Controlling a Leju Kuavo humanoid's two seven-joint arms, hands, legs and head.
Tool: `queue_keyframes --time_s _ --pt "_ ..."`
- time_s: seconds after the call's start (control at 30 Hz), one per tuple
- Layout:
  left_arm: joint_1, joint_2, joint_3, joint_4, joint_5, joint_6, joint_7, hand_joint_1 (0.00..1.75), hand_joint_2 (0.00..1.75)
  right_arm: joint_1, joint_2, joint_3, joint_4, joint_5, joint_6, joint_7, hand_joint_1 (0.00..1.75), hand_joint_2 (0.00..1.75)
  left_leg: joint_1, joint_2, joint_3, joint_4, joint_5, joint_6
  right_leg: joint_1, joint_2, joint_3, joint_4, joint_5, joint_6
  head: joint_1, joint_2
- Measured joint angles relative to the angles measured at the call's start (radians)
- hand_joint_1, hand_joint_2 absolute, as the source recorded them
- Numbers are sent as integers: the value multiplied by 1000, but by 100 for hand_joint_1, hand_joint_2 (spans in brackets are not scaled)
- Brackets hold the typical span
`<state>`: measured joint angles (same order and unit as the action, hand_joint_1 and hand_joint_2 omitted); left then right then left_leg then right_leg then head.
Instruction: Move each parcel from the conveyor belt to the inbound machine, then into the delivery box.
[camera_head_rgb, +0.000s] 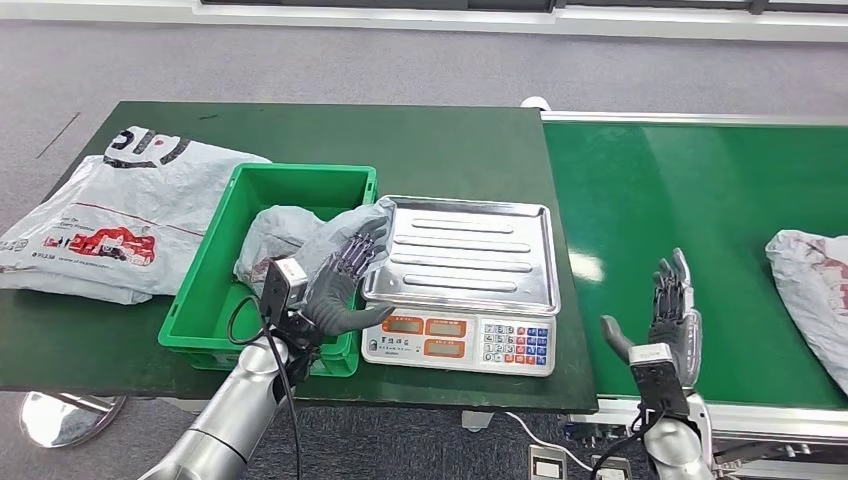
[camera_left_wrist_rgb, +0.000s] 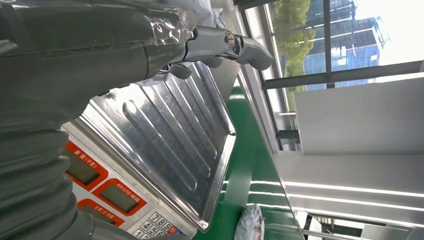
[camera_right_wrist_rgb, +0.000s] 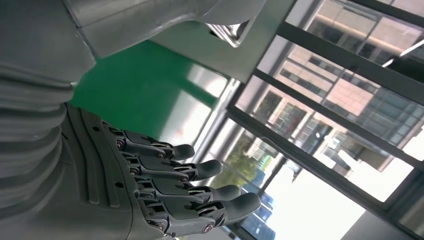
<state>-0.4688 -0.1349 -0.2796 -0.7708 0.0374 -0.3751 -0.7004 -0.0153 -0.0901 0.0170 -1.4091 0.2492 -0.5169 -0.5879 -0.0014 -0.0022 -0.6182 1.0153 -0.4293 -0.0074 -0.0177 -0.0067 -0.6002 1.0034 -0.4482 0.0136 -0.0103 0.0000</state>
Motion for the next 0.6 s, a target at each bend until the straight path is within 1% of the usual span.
queue_keyframes --time_s 0.13,0.2,0.3,0.43,0.6 --pt "7 3 12 1 1 -3 0 0 175 16 -25 -34 -116 39 11 57 0 175 0 0 0 0 0 0 0 0 0 0 0 0 0 0" --pt "11 5 19 1 -2 -6 3 0 175 18 -35 -64 -154 100 -3 90 0 175 0 0 0 0 0 0 0 0 0 0 0 0 0 0" --pt "9 6 21 5 -12 -12 9 0 175 -3 -47 -113 -163 220 -41 133 0 175 0 0 0 0 0 0 0 0 0 0 0 0 0 0" --pt "-5 2 21 21 -23 -10 3 0 175 -91 -77 -166 -105 351 -63 187 0 175 0 1 0 0 0 1 0 1 0 0 1 0 0 0" --pt "-21 -7 21 39 0 -12 0 0 175 -248 -148 -189 69 526 -55 286 0 175 -1 2 0 0 3 3 -1 2 0 0 4 1 0 0"
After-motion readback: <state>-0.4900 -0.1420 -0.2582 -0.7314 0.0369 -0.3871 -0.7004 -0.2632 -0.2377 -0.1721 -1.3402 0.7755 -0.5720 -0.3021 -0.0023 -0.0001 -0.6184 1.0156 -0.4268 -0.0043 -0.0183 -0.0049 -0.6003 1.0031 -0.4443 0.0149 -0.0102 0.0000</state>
